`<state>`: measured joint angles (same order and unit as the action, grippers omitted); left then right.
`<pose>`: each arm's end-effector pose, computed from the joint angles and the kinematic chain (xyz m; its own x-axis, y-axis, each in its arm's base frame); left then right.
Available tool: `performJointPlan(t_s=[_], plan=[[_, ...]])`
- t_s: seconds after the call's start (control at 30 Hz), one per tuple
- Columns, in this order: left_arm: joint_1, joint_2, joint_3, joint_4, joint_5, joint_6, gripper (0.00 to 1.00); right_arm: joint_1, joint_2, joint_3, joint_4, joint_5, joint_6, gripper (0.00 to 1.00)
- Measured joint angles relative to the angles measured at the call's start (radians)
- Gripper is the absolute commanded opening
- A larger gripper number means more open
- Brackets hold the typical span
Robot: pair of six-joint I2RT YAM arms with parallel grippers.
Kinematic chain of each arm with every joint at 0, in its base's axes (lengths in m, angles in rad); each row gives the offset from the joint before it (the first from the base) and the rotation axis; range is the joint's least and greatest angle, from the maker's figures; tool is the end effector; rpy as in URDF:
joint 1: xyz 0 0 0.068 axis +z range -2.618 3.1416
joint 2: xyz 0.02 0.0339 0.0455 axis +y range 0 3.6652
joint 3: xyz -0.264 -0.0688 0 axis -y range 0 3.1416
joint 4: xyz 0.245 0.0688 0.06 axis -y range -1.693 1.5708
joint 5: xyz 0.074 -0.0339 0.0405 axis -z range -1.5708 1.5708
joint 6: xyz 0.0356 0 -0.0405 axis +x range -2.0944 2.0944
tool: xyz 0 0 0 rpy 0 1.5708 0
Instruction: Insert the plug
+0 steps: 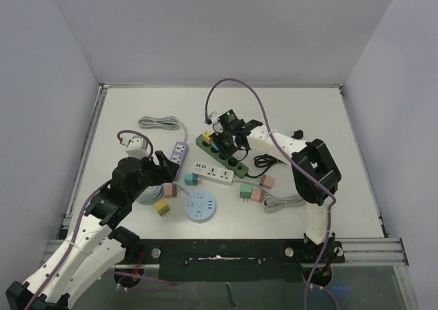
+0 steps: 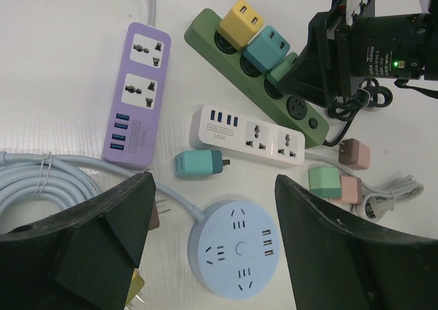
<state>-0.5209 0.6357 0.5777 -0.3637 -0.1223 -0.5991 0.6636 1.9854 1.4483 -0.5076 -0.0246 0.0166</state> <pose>0.1369 -0.0736 0.2712 -0.5173 -0.3485 -0.7817 0.1280 0.8716 -0.4733 0.3324 0.2610 0.1866 -0.6915 -0.5196 -0.5017 -0.6141 0.7887 0.0296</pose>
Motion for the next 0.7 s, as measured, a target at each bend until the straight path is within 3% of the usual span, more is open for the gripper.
performJointPlan(t_s=[0.1, 0.33, 0.7], plan=[[0.0, 0.0, 0.0, 0.0, 0.0, 0.0, 0.7, 0.006, -0.028, -0.005, 0.013, 0.018, 0.008, 0.22], [0.0, 0.0, 0.0, 0.0, 0.0, 0.0, 0.7, 0.011, -0.028, 0.032, -0.045, 0.026, 0.023, 0.44], [0.0, 0.0, 0.0, 0.0, 0.0, 0.0, 0.7, 0.01, -0.028, 0.091, -0.125, 0.021, 0.054, 0.46]])
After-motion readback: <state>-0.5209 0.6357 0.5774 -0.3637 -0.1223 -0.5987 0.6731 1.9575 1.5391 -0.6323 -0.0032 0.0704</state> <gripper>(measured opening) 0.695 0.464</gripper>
